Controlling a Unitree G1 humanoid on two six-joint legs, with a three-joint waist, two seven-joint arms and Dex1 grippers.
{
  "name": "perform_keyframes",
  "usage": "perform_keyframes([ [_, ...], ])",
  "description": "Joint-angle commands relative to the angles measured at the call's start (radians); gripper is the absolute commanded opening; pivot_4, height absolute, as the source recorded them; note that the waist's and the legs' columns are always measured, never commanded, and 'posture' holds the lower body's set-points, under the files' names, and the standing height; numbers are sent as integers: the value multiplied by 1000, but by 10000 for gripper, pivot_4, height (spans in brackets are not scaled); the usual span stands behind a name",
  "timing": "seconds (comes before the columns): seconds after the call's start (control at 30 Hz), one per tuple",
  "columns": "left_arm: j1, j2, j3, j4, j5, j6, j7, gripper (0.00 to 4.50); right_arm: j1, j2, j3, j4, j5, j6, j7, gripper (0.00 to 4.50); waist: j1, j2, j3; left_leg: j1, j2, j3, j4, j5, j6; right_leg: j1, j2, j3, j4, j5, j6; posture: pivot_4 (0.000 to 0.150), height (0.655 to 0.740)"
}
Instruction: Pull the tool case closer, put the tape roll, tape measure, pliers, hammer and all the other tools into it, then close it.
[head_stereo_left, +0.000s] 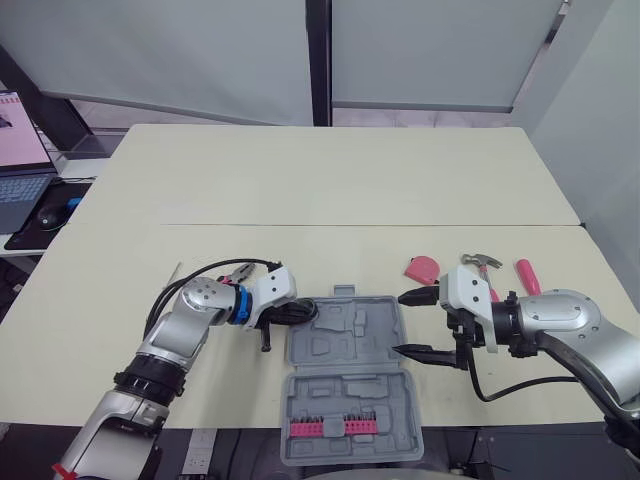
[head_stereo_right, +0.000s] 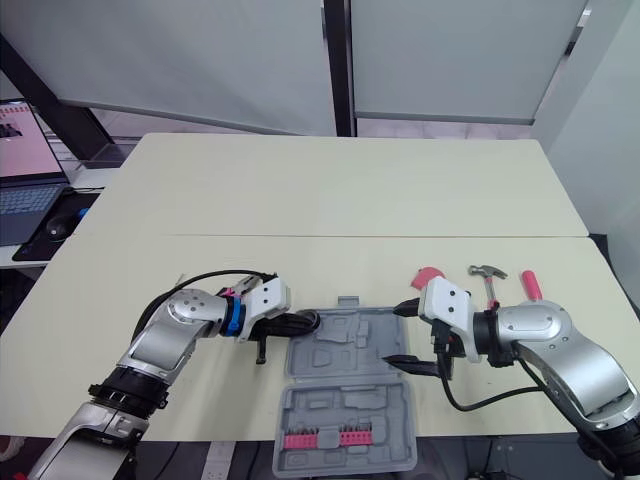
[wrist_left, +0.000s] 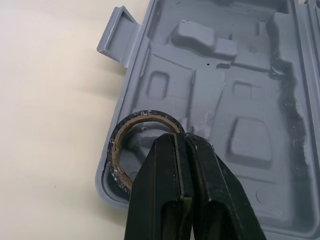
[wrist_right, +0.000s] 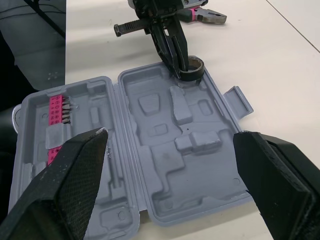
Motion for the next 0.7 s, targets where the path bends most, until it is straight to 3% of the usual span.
perform_keyframes([
  [0.03, 3, 10, -6, -19, 6, 4, -7, 378, -6, -1, -18, -31, 3, -12, -5, 45000, 0, 0, 0, 0, 0, 0, 0, 0, 0, 0, 0, 0, 0, 0, 0, 1500, 7400],
  [0.37, -4, 5, 1, -6, 1, -5, -18, 378, -7, -2, -18, -29, 0, -16, -4, 45000, 0, 0, 0, 0, 0, 0, 0, 0, 0, 0, 0, 0, 0, 0, 0, 1500, 7400],
  [0.7, -4, 73, 56, -79, -44, -18, -63, 28515, -4, -3, -23, -30, 1, -15, -6, 45000, -1, 0, 0, 0, 0, 0, 0, 0, 0, 0, 0, 0, 0, 0, 0, 1500, 7400],
])
